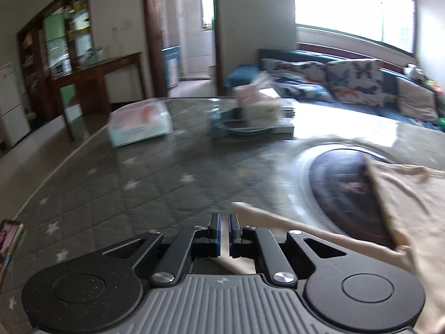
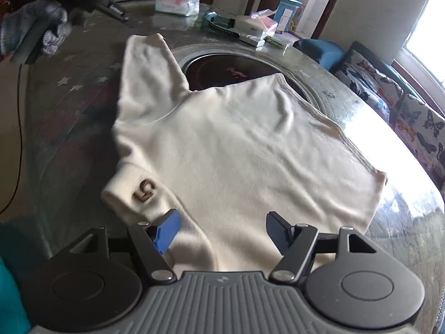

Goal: Fold clothes
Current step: 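Grasp the sleeve with the right gripper and fold it across the body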

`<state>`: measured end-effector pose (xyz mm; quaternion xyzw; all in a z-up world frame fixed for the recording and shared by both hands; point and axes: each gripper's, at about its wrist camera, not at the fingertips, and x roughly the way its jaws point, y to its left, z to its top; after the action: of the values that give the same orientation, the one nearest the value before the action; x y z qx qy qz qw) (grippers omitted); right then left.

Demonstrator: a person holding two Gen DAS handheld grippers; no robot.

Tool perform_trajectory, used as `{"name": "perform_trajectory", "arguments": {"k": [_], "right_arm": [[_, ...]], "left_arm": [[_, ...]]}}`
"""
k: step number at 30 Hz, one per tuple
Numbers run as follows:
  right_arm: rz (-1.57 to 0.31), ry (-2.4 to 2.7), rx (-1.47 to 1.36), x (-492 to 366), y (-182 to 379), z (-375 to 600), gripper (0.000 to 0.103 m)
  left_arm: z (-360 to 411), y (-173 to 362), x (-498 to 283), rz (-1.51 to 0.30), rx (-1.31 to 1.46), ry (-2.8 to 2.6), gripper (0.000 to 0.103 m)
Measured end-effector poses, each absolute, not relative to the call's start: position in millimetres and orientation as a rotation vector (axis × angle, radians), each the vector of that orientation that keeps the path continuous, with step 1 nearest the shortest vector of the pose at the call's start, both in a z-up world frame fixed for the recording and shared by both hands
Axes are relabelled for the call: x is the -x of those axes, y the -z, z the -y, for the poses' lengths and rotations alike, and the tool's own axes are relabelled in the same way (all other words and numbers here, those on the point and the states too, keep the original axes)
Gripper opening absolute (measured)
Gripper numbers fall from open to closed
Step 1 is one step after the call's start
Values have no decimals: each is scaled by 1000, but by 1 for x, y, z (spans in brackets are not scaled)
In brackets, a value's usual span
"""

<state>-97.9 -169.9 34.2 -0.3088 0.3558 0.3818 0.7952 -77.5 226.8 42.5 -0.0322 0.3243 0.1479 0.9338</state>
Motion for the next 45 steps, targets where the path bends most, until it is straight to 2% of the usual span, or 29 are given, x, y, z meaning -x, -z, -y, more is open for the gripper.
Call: {"name": "perform_trajectory", "arguments": {"k": [4, 9, 15, 18, 26, 32, 38, 45], "right_arm": [[-748, -790, 604, 99, -41, 182, 70], [-831, -772, 555, 98, -30, 199, 64], [-816, -771, 493, 109, -35, 216, 64], [-875, -794, 468, 112, -27, 222, 62], [-871, -819, 457, 125, -32, 239, 62], [-849, -706, 302, 118, -47, 279, 62], [-816, -478, 151, 105, -51, 336, 61], [-807, -136, 11, 81, -32, 410, 49]], "left_arm": [[-179, -48, 76, -669, 38, -142, 6], [-119, -48, 71, -680, 35, 59, 6], [-51, -34, 56, -725, 25, 239, 6], [-21, -22, 53, -763, -2, 297, 7], [12, -5, 63, -799, -101, 355, 10], [26, -22, 63, -750, -86, 401, 10], [55, -12, 70, -747, -116, 491, 10], [80, 0, 94, -730, -241, 570, 10]]}}
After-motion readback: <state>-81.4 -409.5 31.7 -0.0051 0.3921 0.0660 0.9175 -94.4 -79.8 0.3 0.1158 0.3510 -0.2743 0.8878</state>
